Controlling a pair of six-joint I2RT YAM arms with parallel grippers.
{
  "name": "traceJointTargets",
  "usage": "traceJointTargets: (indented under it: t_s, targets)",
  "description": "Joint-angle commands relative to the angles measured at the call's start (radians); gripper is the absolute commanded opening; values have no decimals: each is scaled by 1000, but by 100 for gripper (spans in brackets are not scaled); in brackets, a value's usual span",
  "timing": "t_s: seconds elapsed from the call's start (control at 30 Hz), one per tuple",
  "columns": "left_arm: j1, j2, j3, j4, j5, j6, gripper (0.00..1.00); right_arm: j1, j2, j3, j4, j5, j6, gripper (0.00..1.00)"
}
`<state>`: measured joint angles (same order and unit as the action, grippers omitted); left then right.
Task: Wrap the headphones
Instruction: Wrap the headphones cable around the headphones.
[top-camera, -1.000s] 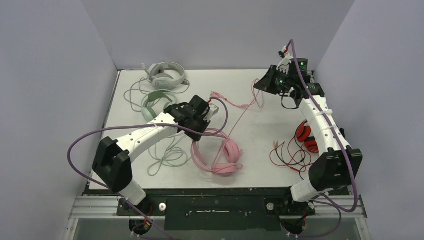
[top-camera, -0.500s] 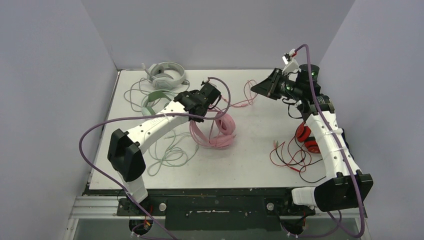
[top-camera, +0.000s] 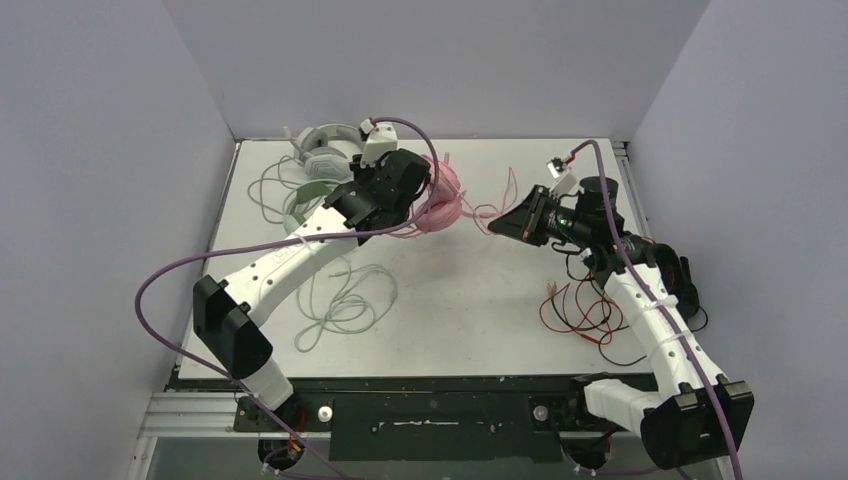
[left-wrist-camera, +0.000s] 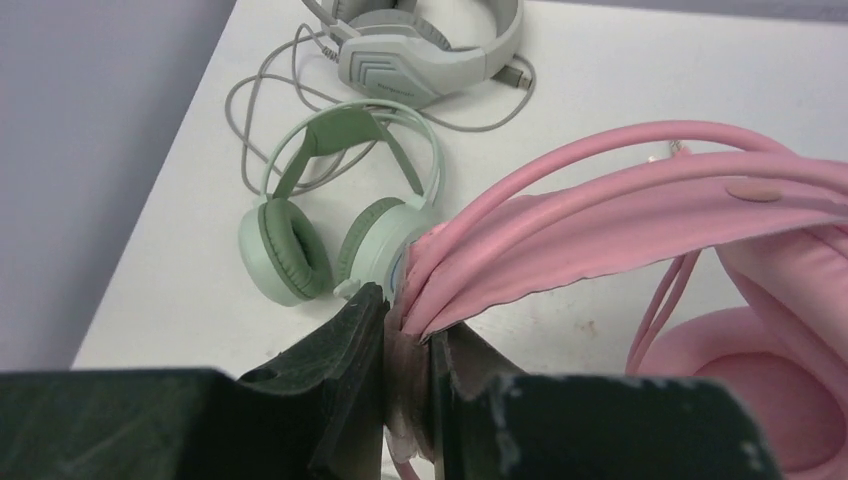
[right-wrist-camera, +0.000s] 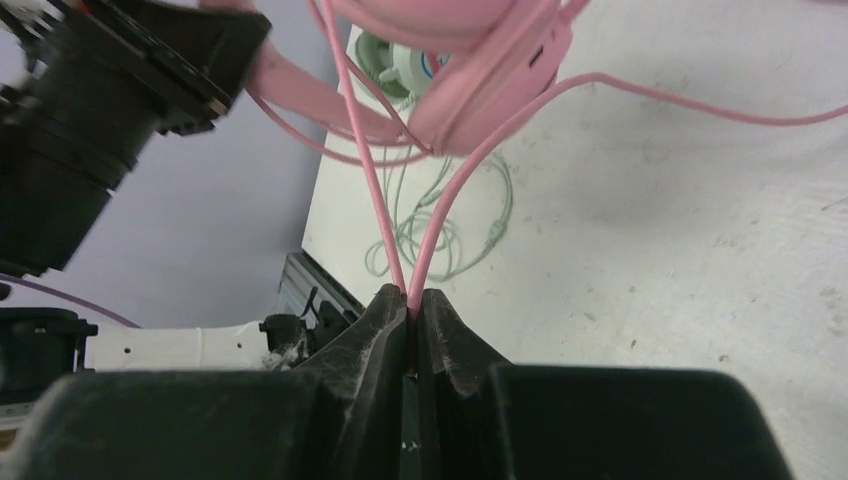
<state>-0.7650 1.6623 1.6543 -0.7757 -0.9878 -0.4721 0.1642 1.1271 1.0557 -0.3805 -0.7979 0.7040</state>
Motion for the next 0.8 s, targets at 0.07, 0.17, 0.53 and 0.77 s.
traceJointTargets:
  t_s: [0.07, 0.17, 0.53, 0.77]
  targets:
    - [15, -162, -127, 367, -79, -194, 0, 148, -87, -170, 152, 53, 122, 4]
    - [19, -219, -211, 468, -11, -262, 0, 193, -101, -275, 263, 71, 195, 6]
    - [24, -341, -362, 623, 191, -258, 0, 223, -78, -406, 429, 153, 210, 39]
    - [58, -394, -357, 554, 273, -190, 0, 224, -113, -396, 397, 154, 37, 59]
